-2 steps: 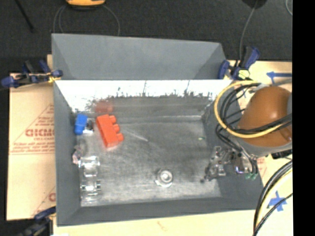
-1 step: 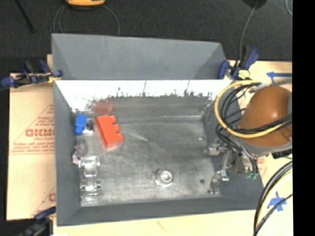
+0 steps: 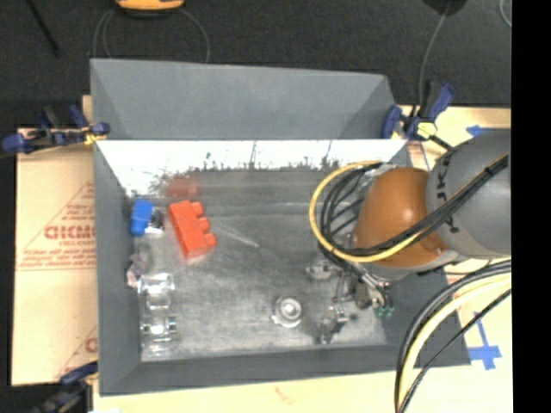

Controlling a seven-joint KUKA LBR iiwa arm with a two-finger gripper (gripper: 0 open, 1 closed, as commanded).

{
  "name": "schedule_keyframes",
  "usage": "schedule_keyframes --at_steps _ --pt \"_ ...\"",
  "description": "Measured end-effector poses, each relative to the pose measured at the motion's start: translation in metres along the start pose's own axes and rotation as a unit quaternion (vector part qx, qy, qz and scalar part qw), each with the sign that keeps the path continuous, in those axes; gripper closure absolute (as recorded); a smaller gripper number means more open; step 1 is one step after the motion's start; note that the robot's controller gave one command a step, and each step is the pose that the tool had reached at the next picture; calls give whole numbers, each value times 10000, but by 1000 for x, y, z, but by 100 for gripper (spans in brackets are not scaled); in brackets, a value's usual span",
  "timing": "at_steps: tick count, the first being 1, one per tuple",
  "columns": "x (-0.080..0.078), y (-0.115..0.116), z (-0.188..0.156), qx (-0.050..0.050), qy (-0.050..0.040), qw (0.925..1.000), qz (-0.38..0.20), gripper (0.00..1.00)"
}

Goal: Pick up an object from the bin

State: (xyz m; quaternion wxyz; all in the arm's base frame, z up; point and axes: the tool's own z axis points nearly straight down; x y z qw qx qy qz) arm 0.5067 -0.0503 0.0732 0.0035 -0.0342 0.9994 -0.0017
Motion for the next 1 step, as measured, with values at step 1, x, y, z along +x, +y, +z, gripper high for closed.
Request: schedule_keyframes --at_steps 1 --pt "10 53 -2 12 -41 9938 -1111 0"
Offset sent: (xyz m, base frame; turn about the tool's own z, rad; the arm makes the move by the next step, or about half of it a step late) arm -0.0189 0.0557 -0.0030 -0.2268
